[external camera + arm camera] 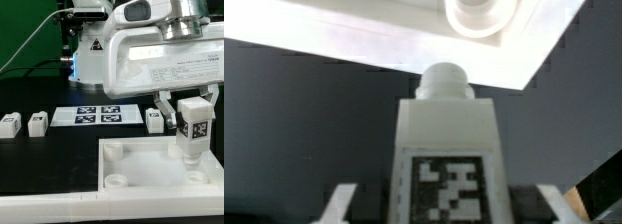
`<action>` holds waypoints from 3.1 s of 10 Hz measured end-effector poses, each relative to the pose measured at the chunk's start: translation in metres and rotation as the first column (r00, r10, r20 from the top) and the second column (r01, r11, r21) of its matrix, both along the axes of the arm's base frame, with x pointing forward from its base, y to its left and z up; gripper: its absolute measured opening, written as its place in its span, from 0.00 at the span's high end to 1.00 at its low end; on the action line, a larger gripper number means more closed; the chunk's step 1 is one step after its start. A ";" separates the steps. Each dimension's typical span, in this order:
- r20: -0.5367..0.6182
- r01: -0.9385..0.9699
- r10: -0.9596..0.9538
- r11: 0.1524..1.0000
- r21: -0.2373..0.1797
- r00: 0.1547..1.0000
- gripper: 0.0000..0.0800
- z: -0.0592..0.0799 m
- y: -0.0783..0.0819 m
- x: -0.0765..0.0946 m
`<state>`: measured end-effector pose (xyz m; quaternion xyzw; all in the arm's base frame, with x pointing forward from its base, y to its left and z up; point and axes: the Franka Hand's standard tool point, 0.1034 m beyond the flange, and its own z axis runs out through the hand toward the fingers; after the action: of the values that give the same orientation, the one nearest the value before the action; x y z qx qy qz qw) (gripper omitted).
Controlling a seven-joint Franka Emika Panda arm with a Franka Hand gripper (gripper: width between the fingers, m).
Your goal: Assemble one leg
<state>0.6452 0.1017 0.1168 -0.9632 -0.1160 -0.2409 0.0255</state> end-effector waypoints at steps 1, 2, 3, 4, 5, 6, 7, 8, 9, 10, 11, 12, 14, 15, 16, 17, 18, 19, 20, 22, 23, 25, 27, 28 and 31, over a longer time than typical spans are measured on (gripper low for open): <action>0.009 -0.007 0.007 1.000 0.001 1.000 0.64 -0.005 0.005 -0.008; 0.002 -0.013 0.013 1.000 0.000 1.000 0.64 -0.010 0.007 -0.014; -0.001 -0.014 0.014 1.000 -0.001 1.000 0.64 -0.012 0.007 -0.017; -0.004 -0.014 0.014 1.000 -0.002 1.000 0.64 -0.013 0.007 -0.018; -0.006 -0.014 0.014 1.000 -0.003 1.000 0.64 -0.014 0.007 -0.019; -0.010 -0.013 0.013 1.000 -0.003 1.000 0.64 -0.017 0.006 -0.020; -0.015 -0.013 0.013 1.000 -0.003 1.000 0.64 -0.020 0.006 -0.021; -0.018 -0.015 0.015 1.000 -0.004 1.000 0.64 -0.022 0.007 -0.022; -0.020 -0.016 0.016 1.000 -0.004 1.000 0.64 -0.023 0.007 -0.023; -0.021 -0.016 0.016 1.000 -0.004 1.000 0.64 -0.024 0.007 -0.023; -0.024 -0.018 0.018 1.000 -0.004 1.000 0.64 -0.025 0.008 -0.024; -0.026 -0.020 0.020 1.000 -0.004 0.999 0.64 -0.029 0.009 -0.025; -0.018 -0.025 0.025 1.000 -0.001 1.000 0.64 -0.033 0.014 -0.023; -0.009 -0.024 0.024 1.000 0.000 1.000 0.64 -0.036 0.014 -0.020; -0.016 -0.023 0.023 1.000 0.000 1.000 0.64 -0.043 0.014 -0.022; -0.020 -0.023 0.023 1.000 0.000 1.000 0.64 -0.046 0.014 -0.023; -0.024 -0.023 0.023 1.000 0.000 0.999 0.64 -0.050 0.014 -0.024; -0.013 -0.021 0.021 1.000 0.001 1.000 0.64 -0.051 0.013 -0.023; -0.003 -0.021 0.021 1.000 0.002 1.000 0.64 -0.051 0.014 -0.023; 0.022 -0.019 0.019 1.000 0.005 1.000 0.64 -0.051 0.014 -0.022; 0.022 -0.019 0.019 1.000 0.005 1.000 0.63 -0.051 0.014 -0.022; 0.022 -0.020 0.020 1.000 0.005 1.000 0.36 -0.051 0.014 -0.022; 0.022 -0.020 0.019 1.000 0.004 1.000 0.22 -0.051 0.014 -0.022; 0.022 -0.020 0.019 1.000 0.004 1.000 0.20 -0.051 0.014 -0.022; 0.022 -0.020 0.019 1.000 0.004 1.000 0.19 -0.051 0.014 -0.022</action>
Offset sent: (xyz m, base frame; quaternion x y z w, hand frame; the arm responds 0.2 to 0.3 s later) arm -0.0148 -0.0012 0.0000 -0.0055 0.0030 -0.0015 1.0000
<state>0.6233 0.1154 0.0663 -0.9593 -0.1252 -0.2514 0.0289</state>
